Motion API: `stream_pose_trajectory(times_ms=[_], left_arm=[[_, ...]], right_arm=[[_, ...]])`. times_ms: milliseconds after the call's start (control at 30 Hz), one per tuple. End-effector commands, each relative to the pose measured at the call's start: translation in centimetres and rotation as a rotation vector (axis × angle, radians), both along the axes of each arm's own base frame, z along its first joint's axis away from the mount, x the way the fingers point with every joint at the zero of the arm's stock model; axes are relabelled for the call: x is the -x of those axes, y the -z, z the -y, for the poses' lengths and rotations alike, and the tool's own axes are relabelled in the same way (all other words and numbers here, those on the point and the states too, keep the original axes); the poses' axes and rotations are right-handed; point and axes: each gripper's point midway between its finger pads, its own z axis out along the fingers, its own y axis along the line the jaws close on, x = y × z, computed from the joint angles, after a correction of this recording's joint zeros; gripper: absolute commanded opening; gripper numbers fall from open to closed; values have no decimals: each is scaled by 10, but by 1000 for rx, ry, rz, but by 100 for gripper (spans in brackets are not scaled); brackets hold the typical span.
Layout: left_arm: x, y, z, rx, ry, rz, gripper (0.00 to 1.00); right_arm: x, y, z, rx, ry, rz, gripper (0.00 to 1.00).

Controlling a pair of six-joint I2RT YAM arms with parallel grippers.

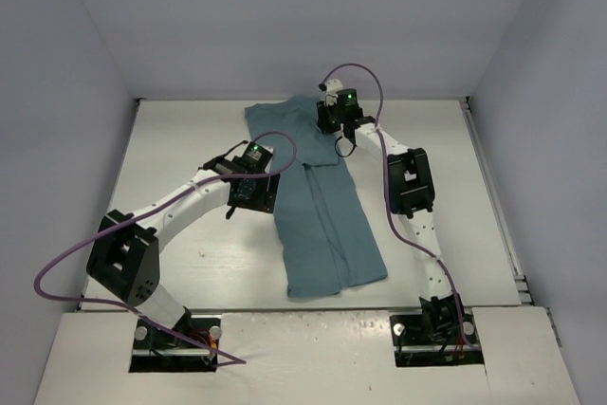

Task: Fold and stack the t-shirts
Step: Rotate the tshirt 90 degrees

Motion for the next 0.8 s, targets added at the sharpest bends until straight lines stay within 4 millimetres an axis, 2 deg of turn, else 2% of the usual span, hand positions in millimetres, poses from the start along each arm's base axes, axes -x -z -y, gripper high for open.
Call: stream_pose_trajectory(times_ms=[0,133,200,267,367,567,767], left_arm=[[-1,-19,3,28,-7,55,60],[-1,-20,2,29,-8,56,60],[0,-20,2,28,-8,56,60],[0,-20,2,28,-7,56,60],[0,-20,1,28,-9,57,60],[0,-21,1,31,-15,60,60],[1,-21,1,31,-15,60,60]], right_arm=[[-9,-24,-6,-9,-1,80,23],[-8,-19,-5,9,0,77,12],[-8,-18,-4,23,4,77,4],[-8,-22,-4,32,5,88,0],[-10,-31,-2,48,14,111,0],[-16,-70,6,64,43,181,0],[-21,-100,18,69,85,230,0]])
